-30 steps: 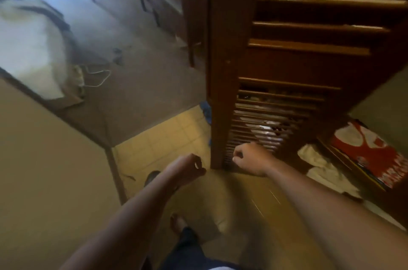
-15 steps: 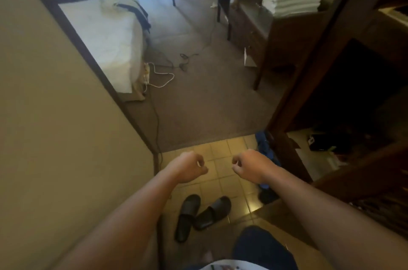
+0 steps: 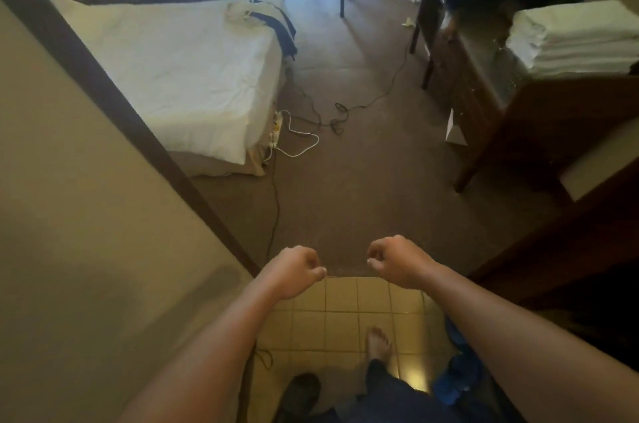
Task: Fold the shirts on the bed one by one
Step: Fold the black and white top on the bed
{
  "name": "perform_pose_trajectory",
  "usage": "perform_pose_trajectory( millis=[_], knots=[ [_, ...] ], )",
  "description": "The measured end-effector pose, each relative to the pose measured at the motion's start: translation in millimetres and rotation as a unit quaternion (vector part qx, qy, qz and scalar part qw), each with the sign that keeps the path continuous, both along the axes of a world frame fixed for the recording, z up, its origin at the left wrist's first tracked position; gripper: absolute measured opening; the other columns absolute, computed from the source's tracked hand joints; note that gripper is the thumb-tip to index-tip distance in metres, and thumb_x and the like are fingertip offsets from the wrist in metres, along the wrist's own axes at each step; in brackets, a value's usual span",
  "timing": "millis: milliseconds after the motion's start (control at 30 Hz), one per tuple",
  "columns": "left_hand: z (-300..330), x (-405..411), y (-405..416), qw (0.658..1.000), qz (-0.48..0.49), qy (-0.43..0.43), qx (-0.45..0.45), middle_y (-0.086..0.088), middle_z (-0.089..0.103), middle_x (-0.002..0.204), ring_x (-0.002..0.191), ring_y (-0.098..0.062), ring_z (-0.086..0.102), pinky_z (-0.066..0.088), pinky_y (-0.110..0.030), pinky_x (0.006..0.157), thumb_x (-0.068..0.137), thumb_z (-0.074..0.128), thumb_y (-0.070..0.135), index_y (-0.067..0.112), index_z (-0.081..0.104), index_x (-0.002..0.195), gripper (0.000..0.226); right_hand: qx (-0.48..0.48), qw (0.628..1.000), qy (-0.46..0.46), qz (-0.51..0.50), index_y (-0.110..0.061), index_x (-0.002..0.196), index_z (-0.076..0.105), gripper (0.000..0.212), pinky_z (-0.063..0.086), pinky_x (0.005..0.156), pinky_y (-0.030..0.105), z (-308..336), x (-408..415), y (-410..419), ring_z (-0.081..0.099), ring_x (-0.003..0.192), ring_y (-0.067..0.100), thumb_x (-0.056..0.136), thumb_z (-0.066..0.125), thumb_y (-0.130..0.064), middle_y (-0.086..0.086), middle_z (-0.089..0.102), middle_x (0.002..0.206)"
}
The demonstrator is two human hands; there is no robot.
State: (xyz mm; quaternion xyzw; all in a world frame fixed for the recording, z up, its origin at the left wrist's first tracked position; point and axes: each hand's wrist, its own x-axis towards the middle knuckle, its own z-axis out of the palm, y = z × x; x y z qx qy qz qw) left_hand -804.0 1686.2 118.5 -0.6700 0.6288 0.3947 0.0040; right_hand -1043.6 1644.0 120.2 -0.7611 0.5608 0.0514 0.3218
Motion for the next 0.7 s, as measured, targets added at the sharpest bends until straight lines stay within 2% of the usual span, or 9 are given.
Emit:
perform_pose_trajectory(
  millis=[67, 233, 367, 567, 700],
  knots=[
    [1, -11, -32, 1.0, 0.002, -0.009, 0.017, 0.003, 0.069, 0.113, 0.102, -0.012, 0.066, 0.057, -0.04, 0.093, 0.096, 0.062, 0.047, 0.025, 0.068, 0.117, 0.031, 0.016, 1.0, -0.013, 0.006, -0.022, 0.114, 0.069, 0.021, 0.057, 0.081, 0.03, 2, -8, -37, 0.064, 0.088, 0.005, 0.1, 0.057, -0.032, -0.006, 0.068, 0.105],
    [-5, -38, -103, 0.999, 0.027, -0.006, 0.025, 0.006, 0.067, 0.12, 0.108, -0.011, 0.064, 0.056, -0.039, 0.095, 0.096, 0.06, 0.049, 0.027, 0.066, 0.122, 0.035, 0.042, 0.999, 0.003, 0.032, -0.022, 0.108, 0.071, 0.02, 0.059, 0.082, 0.035, -3, -31, -122, 0.065, 0.086, 0.007, 0.1, 0.056, -0.032, -0.007, 0.069, 0.1],
    [-14, -53, -148, 0.998, 0.039, 0.015, 0.052, 0.004, 0.068, 0.121, 0.108, -0.01, 0.064, 0.055, -0.038, 0.097, 0.096, 0.062, 0.047, 0.026, 0.066, 0.123, 0.035, 0.053, 0.998, 0.004, 0.042, -0.025, 0.108, 0.072, 0.019, 0.06, 0.082, 0.034, -16, -41, -172, 0.066, 0.086, 0.006, 0.099, 0.058, -0.032, -0.009, 0.069, 0.098],
    [-20, -47, -246, 0.997, 0.054, 0.028, 0.05, 0.004, 0.068, 0.116, 0.1, -0.009, 0.065, 0.058, -0.037, 0.092, 0.098, 0.061, 0.044, 0.024, 0.066, 0.124, 0.033, 0.067, 0.996, 0.0, 0.056, -0.027, 0.111, 0.07, 0.017, 0.06, 0.081, 0.031, -23, -37, -263, 0.066, 0.086, 0.003, 0.099, 0.058, -0.032, -0.01, 0.067, 0.098],
    [-27, -29, -328, 0.997, 0.051, 0.03, 0.042, 0.003, 0.068, 0.118, 0.103, -0.01, 0.065, 0.058, -0.036, 0.092, 0.098, 0.061, 0.043, 0.024, 0.065, 0.126, 0.034, 0.064, 0.997, 0.005, 0.051, -0.026, 0.112, 0.07, 0.019, 0.06, 0.08, 0.03, -28, -18, -347, 0.066, 0.084, 0.003, 0.099, 0.058, -0.033, -0.01, 0.068, 0.095]
  ],
)
